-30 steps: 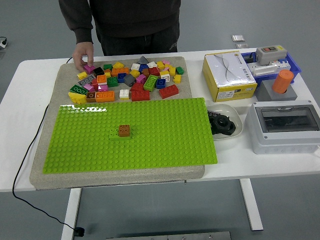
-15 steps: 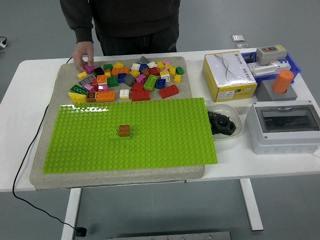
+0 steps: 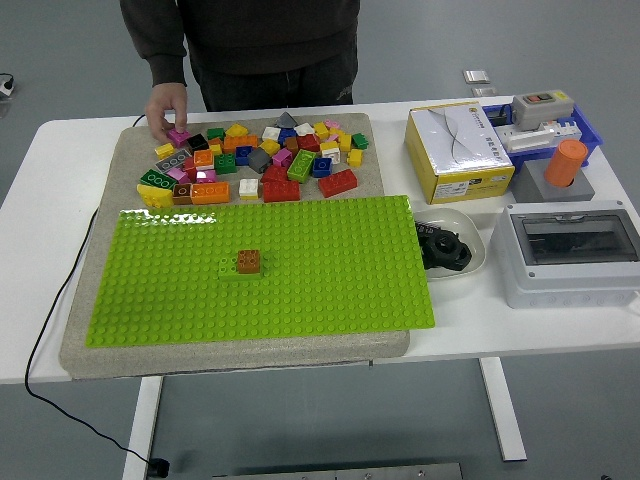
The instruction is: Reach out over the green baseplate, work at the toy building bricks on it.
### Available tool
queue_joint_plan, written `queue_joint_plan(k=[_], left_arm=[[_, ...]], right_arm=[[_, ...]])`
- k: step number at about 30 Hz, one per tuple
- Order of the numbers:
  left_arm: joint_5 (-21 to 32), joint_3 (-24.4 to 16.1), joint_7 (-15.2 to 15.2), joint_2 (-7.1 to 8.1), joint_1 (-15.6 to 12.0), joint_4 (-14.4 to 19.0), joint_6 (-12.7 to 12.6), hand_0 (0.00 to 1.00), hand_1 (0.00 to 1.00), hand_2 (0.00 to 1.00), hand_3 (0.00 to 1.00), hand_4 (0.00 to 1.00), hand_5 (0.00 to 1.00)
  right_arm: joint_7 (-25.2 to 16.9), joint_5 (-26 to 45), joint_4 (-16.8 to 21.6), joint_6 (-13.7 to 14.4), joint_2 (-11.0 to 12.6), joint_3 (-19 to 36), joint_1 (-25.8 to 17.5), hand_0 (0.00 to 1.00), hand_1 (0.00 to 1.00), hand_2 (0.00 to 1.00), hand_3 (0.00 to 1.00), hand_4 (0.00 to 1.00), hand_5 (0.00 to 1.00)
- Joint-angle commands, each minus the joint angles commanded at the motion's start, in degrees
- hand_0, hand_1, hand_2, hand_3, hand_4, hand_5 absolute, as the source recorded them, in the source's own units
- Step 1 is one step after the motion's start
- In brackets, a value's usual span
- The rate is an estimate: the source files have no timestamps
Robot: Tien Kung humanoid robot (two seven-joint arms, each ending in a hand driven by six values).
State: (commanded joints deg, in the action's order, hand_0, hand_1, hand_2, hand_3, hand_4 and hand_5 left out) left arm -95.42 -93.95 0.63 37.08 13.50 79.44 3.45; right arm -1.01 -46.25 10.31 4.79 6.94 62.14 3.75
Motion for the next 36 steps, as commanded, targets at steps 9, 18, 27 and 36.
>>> queue_joint_plan(k=[9, 18, 27, 36], left_arm=[[4.0, 18.9, -0.1, -1.78, 4.8, -6.3, -0.3, 0.998, 0.998, 0.998, 0.468, 0.68, 0.002], [6.4, 34.1, 0.0, -4.86, 5.5, -9.0, -1.0, 0.998, 0.998, 0.998, 0.464, 0.696, 0.002], [5.3, 40.4, -0.6, -6.06, 7.1, -10.1, -0.7, 0.998, 0.998, 0.998, 0.465, 0.699, 0.002], [1.7, 41.5, -1.1, -7.35, 8.8, -10.4, -1.2, 0.998, 0.998, 0.998, 0.471, 0.709, 0.002]], right_arm=[[0.0, -0.2, 0.0, 0.0, 0.2, 0.0, 0.4, 0.704, 0.592, 0.703, 0.683, 0.753, 0.768], [-0.1, -0.1, 0.0, -0.1, 0.2, -0.1, 0.5, 0.71, 0.592, 0.703, 0.682, 0.754, 0.766], [-0.2, -0.1, 0.0, -0.1, 0.3, 0.1, 0.7, 0.713, 0.592, 0.701, 0.683, 0.755, 0.768], [-0.3, 0.1, 0.0, -0.1, 0.3, -0.1, 0.8, 0.711, 0.592, 0.701, 0.682, 0.755, 0.767]])
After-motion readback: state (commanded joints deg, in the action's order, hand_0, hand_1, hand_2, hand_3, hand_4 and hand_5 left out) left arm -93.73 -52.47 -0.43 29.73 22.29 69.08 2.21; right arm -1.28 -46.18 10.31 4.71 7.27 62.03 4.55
